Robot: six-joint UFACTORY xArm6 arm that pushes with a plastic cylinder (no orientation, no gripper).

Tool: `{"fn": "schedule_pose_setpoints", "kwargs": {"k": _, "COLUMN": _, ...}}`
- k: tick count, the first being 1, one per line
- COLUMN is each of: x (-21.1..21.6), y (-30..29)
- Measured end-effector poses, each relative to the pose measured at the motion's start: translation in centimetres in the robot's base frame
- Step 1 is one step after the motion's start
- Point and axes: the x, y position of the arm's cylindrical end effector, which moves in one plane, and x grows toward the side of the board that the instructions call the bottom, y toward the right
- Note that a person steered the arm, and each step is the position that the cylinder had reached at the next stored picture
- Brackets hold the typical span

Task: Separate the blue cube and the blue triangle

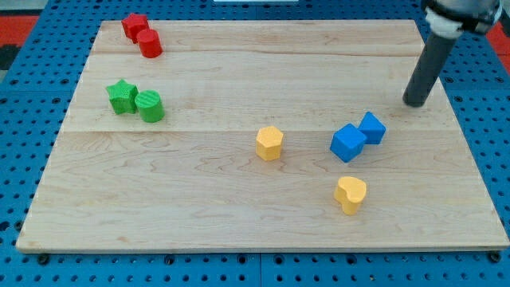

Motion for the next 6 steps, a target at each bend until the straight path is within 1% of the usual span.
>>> {"fn": "schedule_pose_setpoints", "kwargs": {"k": 1, "x": 1.7, "y": -3.9}}
{"fn": "schedule_pose_setpoints", "kwargs": {"k": 2, "x": -0.8, "y": -5.1}}
{"fn": "schedule_pose_setpoints", "kwargs": {"k": 3, "x": -1.9, "y": -0.5}}
{"fn": "schedule_pose_setpoints", "kwargs": {"k": 4, "x": 0.0, "y": 3.1}}
{"fn": "schedule_pose_setpoints", "kwargs": {"k": 5, "x": 6.1, "y": -1.9}}
{"fn": "schedule_pose_setpoints", "kwargs": {"k": 6, "x": 1.8, "y": -15.7}}
